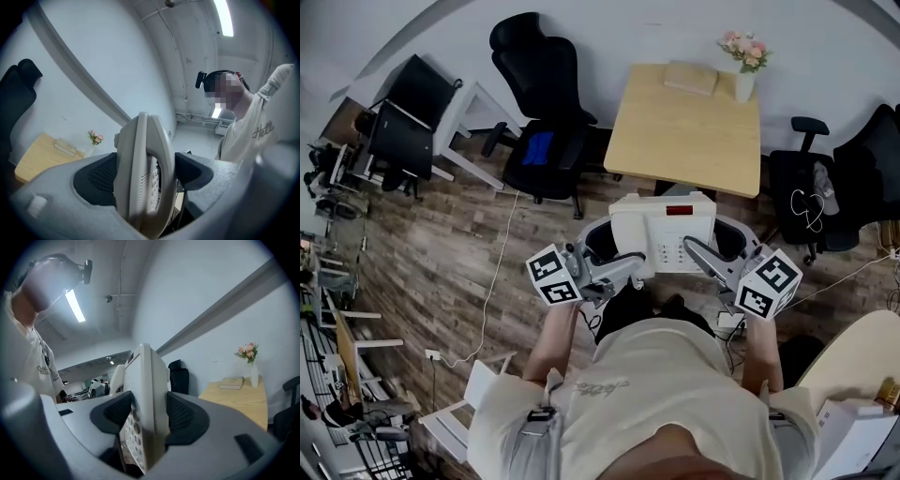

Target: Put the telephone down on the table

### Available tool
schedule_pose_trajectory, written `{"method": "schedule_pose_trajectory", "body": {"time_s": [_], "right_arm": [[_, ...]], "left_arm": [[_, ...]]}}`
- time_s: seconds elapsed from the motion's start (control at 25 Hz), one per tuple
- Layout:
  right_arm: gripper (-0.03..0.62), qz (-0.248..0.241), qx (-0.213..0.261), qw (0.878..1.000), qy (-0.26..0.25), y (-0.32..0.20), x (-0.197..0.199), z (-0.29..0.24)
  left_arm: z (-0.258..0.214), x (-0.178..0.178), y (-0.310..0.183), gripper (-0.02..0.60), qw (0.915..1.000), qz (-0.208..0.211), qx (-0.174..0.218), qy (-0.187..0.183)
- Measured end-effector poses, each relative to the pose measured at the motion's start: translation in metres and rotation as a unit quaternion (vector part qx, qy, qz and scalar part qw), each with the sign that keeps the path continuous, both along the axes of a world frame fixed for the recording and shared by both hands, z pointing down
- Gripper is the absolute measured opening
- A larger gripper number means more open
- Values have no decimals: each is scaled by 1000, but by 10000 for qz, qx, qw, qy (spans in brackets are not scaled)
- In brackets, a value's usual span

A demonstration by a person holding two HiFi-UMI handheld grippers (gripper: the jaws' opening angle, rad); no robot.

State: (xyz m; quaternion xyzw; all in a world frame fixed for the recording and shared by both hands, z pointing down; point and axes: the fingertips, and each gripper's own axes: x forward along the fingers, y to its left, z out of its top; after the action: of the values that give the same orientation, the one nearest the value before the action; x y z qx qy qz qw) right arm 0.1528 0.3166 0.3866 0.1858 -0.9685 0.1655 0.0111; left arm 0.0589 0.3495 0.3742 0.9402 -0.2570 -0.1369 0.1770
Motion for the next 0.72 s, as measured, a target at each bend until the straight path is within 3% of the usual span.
{"method": "schedule_pose_trajectory", "body": {"time_s": [0.36, 0.72], "right_arm": [[221, -73, -228, 9997, 82, -47, -40, 9], [221, 172, -44, 9994, 298, -108, -84, -15]], "left_arm": [[8, -40, -47, 377, 9998, -32, -139, 117], [-13, -87, -113, 377, 9990, 164, 164, 374]]}}
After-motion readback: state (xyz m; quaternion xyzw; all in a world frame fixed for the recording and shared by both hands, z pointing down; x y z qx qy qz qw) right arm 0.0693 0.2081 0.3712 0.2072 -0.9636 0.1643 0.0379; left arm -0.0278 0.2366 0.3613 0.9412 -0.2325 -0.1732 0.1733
